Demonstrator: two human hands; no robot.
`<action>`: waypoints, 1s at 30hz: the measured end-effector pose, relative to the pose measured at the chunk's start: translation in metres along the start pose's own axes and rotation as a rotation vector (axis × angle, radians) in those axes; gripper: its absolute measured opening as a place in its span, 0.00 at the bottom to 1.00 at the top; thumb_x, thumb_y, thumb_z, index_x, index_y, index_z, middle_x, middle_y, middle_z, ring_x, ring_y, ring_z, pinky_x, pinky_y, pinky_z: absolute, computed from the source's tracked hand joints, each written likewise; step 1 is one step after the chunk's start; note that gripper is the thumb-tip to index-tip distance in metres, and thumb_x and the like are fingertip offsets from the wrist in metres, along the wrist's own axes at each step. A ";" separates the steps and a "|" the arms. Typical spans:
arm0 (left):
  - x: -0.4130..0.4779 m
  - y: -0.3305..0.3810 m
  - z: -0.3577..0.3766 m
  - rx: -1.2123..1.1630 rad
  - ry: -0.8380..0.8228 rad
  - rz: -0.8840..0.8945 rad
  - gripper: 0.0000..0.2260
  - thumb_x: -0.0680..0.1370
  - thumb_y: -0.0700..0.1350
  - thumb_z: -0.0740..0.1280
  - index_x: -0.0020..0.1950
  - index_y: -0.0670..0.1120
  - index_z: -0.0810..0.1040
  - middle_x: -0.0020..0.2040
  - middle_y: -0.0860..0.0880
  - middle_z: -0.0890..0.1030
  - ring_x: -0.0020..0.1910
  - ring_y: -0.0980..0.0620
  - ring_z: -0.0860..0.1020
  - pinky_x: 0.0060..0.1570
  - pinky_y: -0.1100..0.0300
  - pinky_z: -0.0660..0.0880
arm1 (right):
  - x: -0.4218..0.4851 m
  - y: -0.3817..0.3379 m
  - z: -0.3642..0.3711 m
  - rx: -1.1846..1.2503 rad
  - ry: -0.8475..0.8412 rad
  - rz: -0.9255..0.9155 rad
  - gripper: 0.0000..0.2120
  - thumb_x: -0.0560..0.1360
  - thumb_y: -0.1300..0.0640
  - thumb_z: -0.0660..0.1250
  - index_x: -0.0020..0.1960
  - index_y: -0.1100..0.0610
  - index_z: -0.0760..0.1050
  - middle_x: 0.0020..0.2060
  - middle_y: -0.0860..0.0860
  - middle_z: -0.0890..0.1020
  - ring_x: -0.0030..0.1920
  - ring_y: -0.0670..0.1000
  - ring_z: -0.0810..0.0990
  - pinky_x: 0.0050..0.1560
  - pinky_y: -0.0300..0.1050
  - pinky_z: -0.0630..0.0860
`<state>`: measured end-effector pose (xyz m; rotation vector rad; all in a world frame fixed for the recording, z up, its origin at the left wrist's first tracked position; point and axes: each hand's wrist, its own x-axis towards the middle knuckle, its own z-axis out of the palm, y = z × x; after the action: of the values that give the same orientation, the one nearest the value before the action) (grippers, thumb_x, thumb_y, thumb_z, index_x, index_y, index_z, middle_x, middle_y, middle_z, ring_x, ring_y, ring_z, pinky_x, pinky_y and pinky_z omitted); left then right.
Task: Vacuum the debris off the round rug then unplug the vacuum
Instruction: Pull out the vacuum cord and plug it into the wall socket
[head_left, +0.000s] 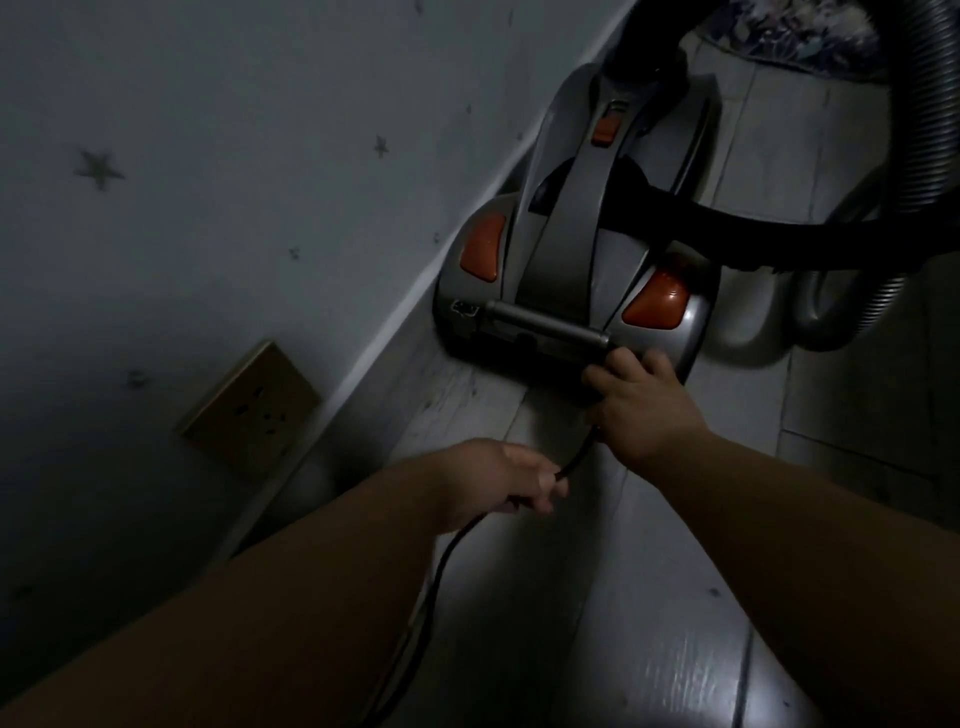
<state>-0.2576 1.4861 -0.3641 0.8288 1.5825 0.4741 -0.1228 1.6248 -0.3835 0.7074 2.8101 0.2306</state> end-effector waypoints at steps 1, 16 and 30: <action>-0.010 -0.009 -0.006 -0.019 -0.039 -0.020 0.08 0.80 0.43 0.60 0.52 0.48 0.79 0.41 0.53 0.80 0.42 0.60 0.77 0.50 0.60 0.69 | 0.001 -0.003 -0.001 0.007 0.000 0.006 0.15 0.78 0.47 0.62 0.64 0.42 0.78 0.72 0.46 0.63 0.70 0.56 0.56 0.62 0.52 0.54; 0.046 0.050 0.014 0.334 0.149 -0.055 0.13 0.81 0.44 0.58 0.59 0.39 0.76 0.48 0.44 0.81 0.40 0.52 0.77 0.38 0.61 0.73 | 0.003 0.003 -0.007 0.136 0.056 -0.021 0.16 0.79 0.47 0.61 0.65 0.43 0.77 0.65 0.44 0.71 0.65 0.55 0.61 0.54 0.49 0.55; 0.044 0.032 0.015 0.361 0.268 0.054 0.12 0.81 0.43 0.59 0.57 0.40 0.78 0.41 0.47 0.78 0.42 0.51 0.75 0.52 0.55 0.74 | 0.005 0.000 0.004 0.093 0.056 0.025 0.17 0.80 0.49 0.60 0.66 0.47 0.77 0.71 0.46 0.66 0.68 0.55 0.59 0.59 0.49 0.55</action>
<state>-0.2361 1.5373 -0.3733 1.1181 1.9311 0.3518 -0.1257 1.6279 -0.3886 0.7687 2.8824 0.1265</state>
